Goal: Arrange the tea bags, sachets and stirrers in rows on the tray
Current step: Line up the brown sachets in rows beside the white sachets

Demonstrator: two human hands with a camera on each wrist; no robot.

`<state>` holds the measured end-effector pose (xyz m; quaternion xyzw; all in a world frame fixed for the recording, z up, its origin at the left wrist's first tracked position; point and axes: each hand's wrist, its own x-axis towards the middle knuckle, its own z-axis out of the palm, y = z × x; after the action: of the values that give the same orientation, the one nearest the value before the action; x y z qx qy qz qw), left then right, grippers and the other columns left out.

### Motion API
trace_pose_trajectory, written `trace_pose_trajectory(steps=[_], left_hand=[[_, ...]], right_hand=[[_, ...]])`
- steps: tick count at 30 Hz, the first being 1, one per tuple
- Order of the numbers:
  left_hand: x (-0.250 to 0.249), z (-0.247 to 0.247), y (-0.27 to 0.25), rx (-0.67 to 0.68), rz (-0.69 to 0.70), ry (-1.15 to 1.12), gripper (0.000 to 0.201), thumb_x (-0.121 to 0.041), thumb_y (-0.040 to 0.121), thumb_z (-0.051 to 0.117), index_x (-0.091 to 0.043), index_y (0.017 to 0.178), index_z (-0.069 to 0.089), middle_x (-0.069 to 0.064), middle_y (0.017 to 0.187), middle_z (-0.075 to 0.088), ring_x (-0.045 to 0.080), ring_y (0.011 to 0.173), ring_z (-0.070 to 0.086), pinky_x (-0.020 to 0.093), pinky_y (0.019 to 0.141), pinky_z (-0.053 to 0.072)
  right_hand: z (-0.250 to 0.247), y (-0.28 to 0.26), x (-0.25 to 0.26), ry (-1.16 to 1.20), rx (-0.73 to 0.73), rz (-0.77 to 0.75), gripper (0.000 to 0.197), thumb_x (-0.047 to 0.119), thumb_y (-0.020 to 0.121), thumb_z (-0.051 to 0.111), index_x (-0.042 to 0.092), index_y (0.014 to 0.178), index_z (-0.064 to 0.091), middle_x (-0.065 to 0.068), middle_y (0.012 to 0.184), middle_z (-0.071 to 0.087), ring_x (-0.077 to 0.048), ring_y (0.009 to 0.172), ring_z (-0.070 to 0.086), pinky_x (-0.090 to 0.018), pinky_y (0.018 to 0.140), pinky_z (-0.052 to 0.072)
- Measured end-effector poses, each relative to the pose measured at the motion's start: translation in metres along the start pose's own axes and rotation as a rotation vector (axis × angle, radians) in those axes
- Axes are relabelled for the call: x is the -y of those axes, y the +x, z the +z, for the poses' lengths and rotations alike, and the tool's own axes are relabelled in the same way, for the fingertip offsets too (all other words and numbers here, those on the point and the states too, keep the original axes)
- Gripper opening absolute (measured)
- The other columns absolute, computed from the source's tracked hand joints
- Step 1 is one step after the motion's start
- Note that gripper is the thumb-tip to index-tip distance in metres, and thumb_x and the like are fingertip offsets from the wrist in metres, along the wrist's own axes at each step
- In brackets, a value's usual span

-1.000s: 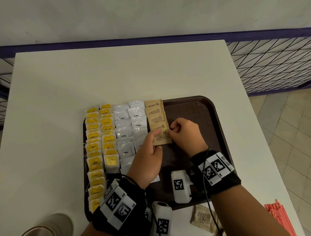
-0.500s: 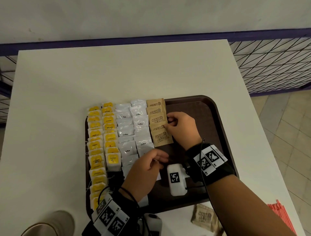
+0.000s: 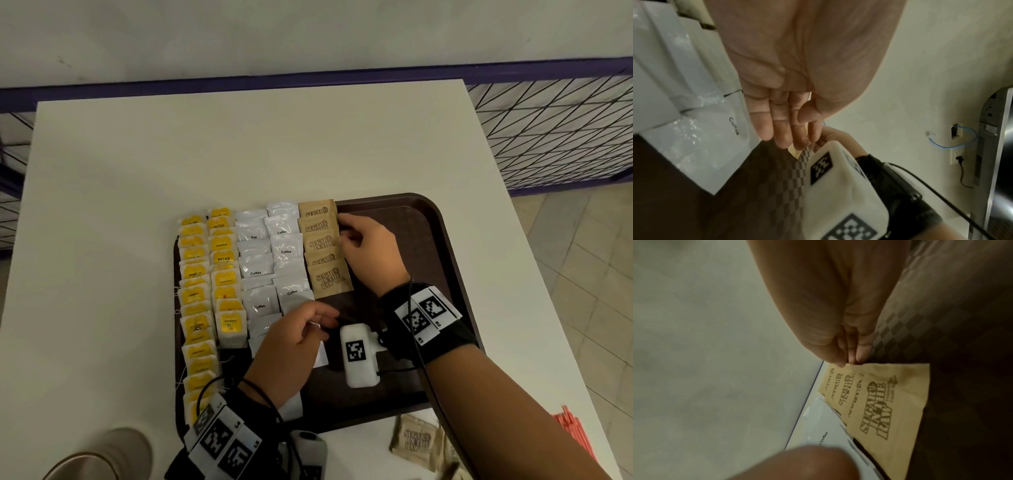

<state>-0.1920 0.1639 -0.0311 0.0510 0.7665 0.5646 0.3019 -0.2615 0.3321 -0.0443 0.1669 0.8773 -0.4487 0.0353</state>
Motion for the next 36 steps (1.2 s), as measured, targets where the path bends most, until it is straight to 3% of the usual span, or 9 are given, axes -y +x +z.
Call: trace_pose_trajectory(steps=[8,12,15,18,22,25,27,31,36], left_hand=[[0.006,-0.007,-0.009,-0.033,0.012,0.046,0.044,0.008,0.088,0.041,-0.029,0.095,0.062,-0.008,0.089,0.068,0.003,0.08,0.062,0.016,0.075,0.049],[0.009,-0.014,-0.04,0.082,0.037,0.061,0.029,-0.001,0.09,0.051,-0.026,0.094,0.066,-0.011,0.084,0.069,0.003,0.08,0.064,0.016,0.076,0.05],[0.02,-0.012,-0.071,0.218,0.047,0.145,0.016,-0.017,0.086,0.057,-0.028,0.09,0.068,-0.018,0.09,0.067,0.002,0.083,0.064,0.013,0.077,0.049],[0.039,-0.001,-0.101,0.263,0.071,0.272,0.015,-0.022,0.082,0.06,-0.032,0.09,0.068,-0.022,0.098,0.063,-0.001,0.088,0.062,0.009,0.077,0.045],[0.061,0.029,-0.127,0.267,0.051,0.343,0.028,-0.043,0.072,0.051,-0.031,0.092,0.066,-0.015,0.086,0.06,0.003,0.083,0.057,0.007,0.069,0.042],[0.07,0.059,-0.135,0.265,0.053,0.49,0.022,-0.033,0.081,0.061,-0.028,0.102,0.065,-0.014,0.096,0.053,0.001,0.085,0.05,0.005,0.075,0.037],[0.073,0.08,-0.138,0.257,0.061,0.573,0.028,-0.033,0.082,0.063,-0.023,0.109,0.064,-0.008,0.103,0.053,0.008,0.095,0.049,0.015,0.084,0.038],[0.064,0.123,-0.144,0.232,0.095,0.753,0.051,-0.046,0.076,0.062,-0.022,0.12,0.055,0.0,0.114,0.048,0.021,0.107,0.043,0.033,0.095,0.038],[0.058,0.155,-0.147,0.173,0.074,0.993,0.071,-0.056,0.071,0.066,-0.026,0.129,0.038,-0.002,0.123,0.036,0.021,0.112,0.036,0.032,0.093,0.035]], right_hand=[[-0.012,-0.008,-0.011,-0.006,-0.039,0.014,0.035,0.014,0.087,0.059,0.015,0.122,0.06,0.003,0.11,0.063,0.0,0.091,0.055,0.007,0.076,0.035],[-0.055,-0.061,-0.025,-0.004,0.071,-0.056,0.03,0.009,0.083,0.066,0.018,0.112,0.065,0.007,0.104,0.066,0.0,0.086,0.062,0.001,0.079,0.041],[-0.088,-0.125,-0.05,-0.083,0.21,-0.063,0.03,0.002,0.077,0.071,0.021,0.1,0.067,0.003,0.093,0.069,-0.007,0.084,0.062,-0.002,0.072,0.044],[-0.109,-0.188,-0.085,-0.228,0.257,0.011,0.033,0.003,0.073,0.075,0.027,0.094,0.066,0.006,0.085,0.068,-0.002,0.082,0.06,-0.003,0.066,0.042],[-0.115,-0.248,-0.123,-0.362,0.261,0.041,0.035,0.001,0.066,0.078,0.014,0.098,0.07,0.0,0.086,0.061,0.003,0.065,0.055,-0.024,0.067,0.048],[-0.111,-0.276,-0.141,-0.41,0.273,-0.032,0.045,0.01,0.061,0.083,0.013,0.104,0.069,-0.009,0.095,0.062,-0.019,0.081,0.059,-0.037,0.076,0.052],[-0.108,-0.289,-0.151,-0.423,0.261,-0.048,0.048,0.017,0.06,0.085,0.013,0.105,0.068,-0.01,0.098,0.061,-0.03,0.087,0.06,-0.043,0.078,0.052],[-0.099,-0.307,-0.158,-0.433,0.243,0.0,0.061,0.027,0.055,0.088,0.01,0.109,0.064,-0.012,0.105,0.059,-0.032,0.093,0.057,-0.04,0.085,0.049],[-0.084,-0.308,-0.148,-0.522,0.3,0.065,0.076,0.033,0.067,0.078,0.016,0.132,0.043,-0.004,0.124,0.046,-0.024,0.11,0.044,-0.034,0.098,0.039]])
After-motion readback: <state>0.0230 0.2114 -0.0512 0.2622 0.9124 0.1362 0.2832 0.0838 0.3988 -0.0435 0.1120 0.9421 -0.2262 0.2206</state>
